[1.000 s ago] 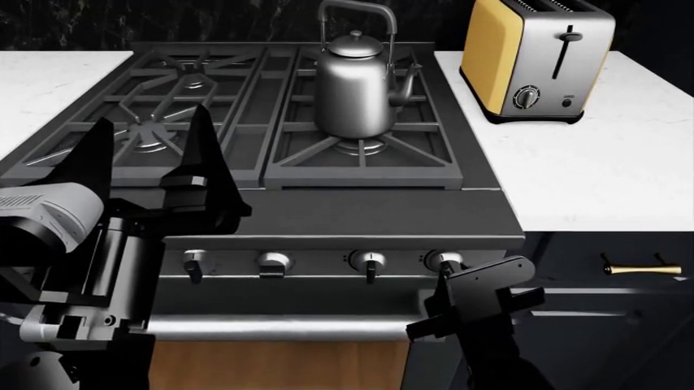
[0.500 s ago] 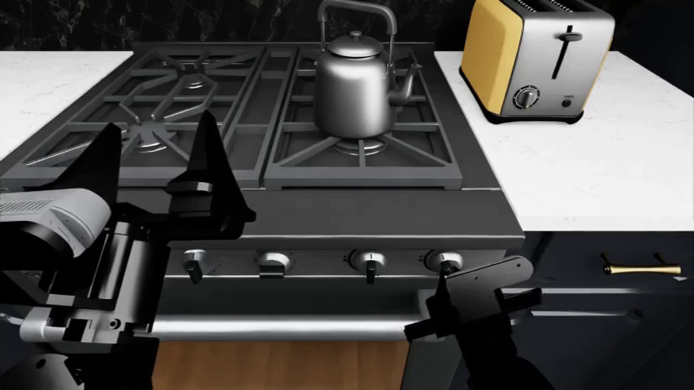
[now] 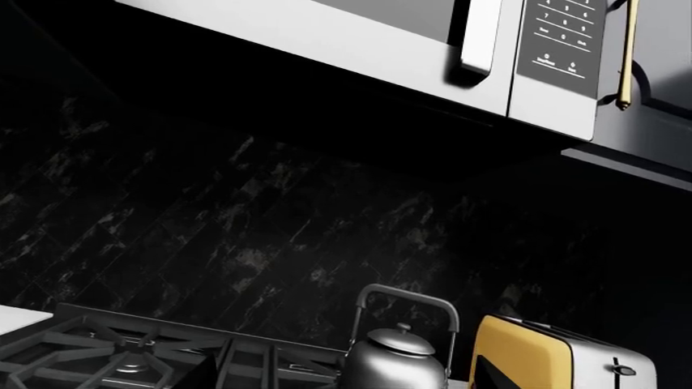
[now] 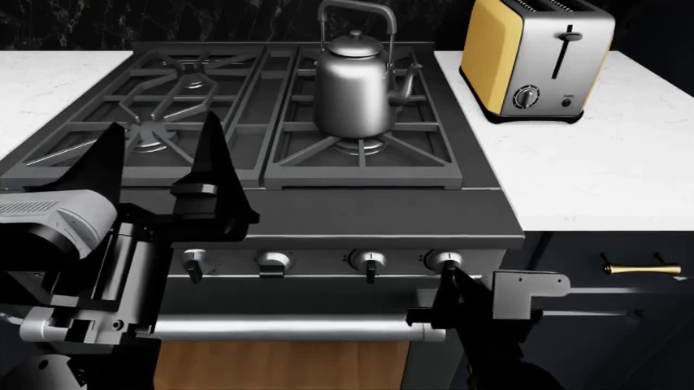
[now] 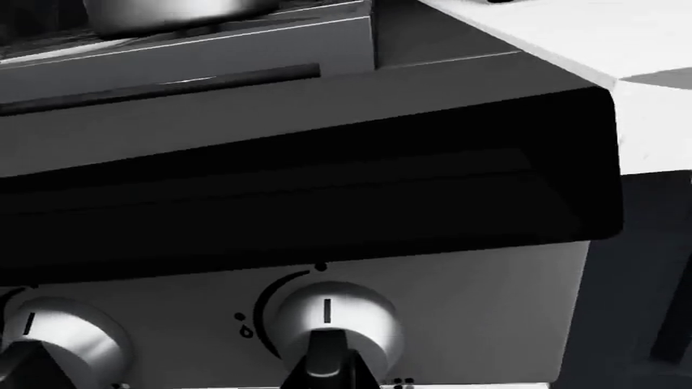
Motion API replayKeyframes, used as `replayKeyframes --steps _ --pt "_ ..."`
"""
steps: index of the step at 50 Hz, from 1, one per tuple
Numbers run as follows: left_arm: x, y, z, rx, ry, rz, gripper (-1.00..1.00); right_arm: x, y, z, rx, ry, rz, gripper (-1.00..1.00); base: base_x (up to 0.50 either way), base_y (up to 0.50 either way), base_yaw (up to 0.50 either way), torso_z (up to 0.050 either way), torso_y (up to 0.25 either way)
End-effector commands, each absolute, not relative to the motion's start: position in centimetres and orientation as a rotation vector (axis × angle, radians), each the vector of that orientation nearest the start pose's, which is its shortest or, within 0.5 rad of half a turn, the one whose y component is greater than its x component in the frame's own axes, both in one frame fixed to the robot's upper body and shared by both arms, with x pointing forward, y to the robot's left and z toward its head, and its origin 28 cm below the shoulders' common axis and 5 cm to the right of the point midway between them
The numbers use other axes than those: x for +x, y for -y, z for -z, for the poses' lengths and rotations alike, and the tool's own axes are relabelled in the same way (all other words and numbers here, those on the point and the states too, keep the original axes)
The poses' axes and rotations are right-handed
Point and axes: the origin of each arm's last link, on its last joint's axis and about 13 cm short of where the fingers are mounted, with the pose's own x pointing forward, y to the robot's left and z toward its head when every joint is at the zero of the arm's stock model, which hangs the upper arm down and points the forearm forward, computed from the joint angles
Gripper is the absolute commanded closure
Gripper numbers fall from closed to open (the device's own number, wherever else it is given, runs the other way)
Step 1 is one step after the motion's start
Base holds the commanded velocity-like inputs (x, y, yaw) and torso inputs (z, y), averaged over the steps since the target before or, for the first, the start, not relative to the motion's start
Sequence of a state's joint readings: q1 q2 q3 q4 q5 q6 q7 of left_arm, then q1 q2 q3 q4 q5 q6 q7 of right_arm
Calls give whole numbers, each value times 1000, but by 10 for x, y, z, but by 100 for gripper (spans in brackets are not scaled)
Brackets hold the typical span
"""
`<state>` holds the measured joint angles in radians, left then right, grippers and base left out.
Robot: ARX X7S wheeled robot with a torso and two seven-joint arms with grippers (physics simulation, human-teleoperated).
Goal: Turn off the front right burner of the stove.
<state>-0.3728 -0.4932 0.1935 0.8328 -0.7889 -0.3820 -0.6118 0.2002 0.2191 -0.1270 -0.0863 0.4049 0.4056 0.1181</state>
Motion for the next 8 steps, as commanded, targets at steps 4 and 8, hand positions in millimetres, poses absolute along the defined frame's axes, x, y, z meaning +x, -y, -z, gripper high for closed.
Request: replayKeyframes --steps 4,8 --pt "194 -204 -216 -249 486 141 -100 250 115 -67 347 -77 -53 100 0 0 -1 0 4" --pt "194 -204 -216 -250 487 142 -100 249 115 -67 345 -77 -59 100 -3 0 -3 0 3"
